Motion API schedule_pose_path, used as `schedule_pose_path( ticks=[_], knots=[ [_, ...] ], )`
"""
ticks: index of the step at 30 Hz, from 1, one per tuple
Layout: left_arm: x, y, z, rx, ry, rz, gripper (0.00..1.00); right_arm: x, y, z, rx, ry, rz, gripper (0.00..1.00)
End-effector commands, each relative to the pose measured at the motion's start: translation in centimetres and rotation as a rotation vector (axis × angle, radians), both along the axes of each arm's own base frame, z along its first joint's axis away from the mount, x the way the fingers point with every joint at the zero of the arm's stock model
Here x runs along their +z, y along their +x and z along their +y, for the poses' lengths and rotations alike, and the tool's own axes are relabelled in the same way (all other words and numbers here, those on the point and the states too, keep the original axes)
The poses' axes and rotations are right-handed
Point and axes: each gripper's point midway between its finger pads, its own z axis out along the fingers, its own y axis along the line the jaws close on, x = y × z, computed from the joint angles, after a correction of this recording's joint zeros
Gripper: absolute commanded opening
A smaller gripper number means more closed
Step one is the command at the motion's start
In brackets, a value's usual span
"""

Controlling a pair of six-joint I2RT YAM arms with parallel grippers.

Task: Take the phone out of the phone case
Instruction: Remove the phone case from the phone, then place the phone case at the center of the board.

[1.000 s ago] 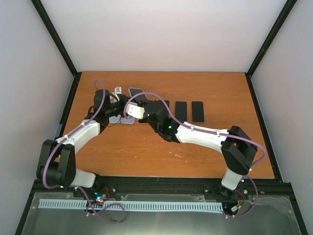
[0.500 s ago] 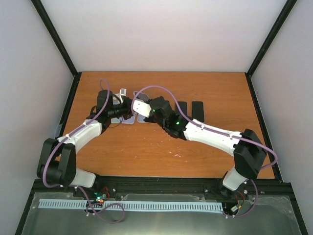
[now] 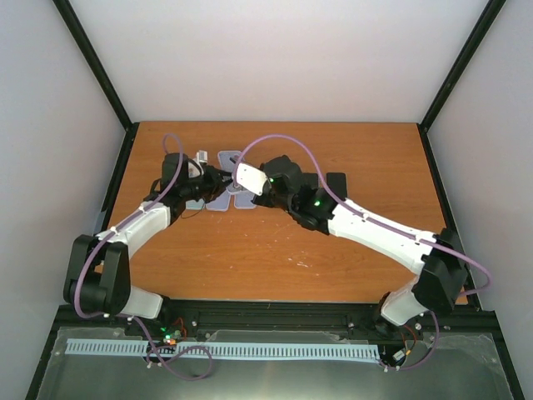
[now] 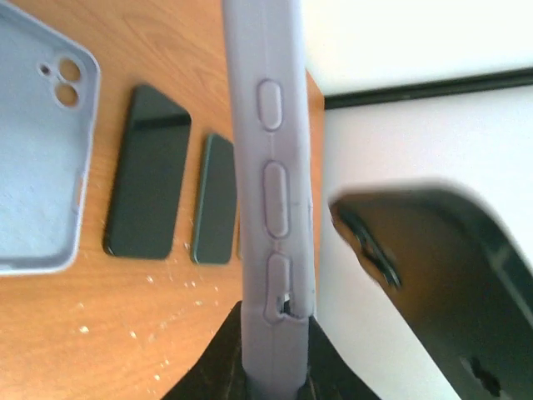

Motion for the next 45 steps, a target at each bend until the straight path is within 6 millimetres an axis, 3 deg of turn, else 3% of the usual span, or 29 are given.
schedule_pose_path(
  ticks=[1, 10, 16, 24, 27, 37, 45],
  knots=[
    [2.1, 3.1, 1.8, 0.086, 0.07, -0.123, 0.01, 3.0, -1.2, -1.5, 0.001, 0.042, 0.023, 0.03],
    [3.9, 4.0, 3.0, -0.008, 0.287, -0.336, 0.01, 4.5, -1.5, -4.5, 0.005, 0.103, 0.111, 0.03],
    [5.0, 3.2, 4.7, -0.152, 0.448, -0.481, 0.01, 5.4, -0.9, -7.3, -0.025, 0.16, 0.165, 0.03],
    [6.4, 1.8, 10.8, -0.255, 0.446, -0.609, 0.01, 6.1, -0.4, -10.1, -0.063, 0.206, 0.193, 0.03],
    [5.3, 2.3, 13.2, -0.276, 0.465, -0.563, 0.01, 6.0, -0.3, -10.6, -0.069, 0.208, 0.199, 0.03],
    [-2.3, 3.3, 21.0, -0.285, 0.447, -0.315, 0.01, 5.5, -0.2, -11.6, -0.078, 0.232, 0.234, 0.03],
    [-6.7, 3.7, 24.3, -0.29, 0.4, -0.199, 0.01, 4.9, -0.2, -11.9, -0.082, 0.228, 0.248, 0.03]
  ],
)
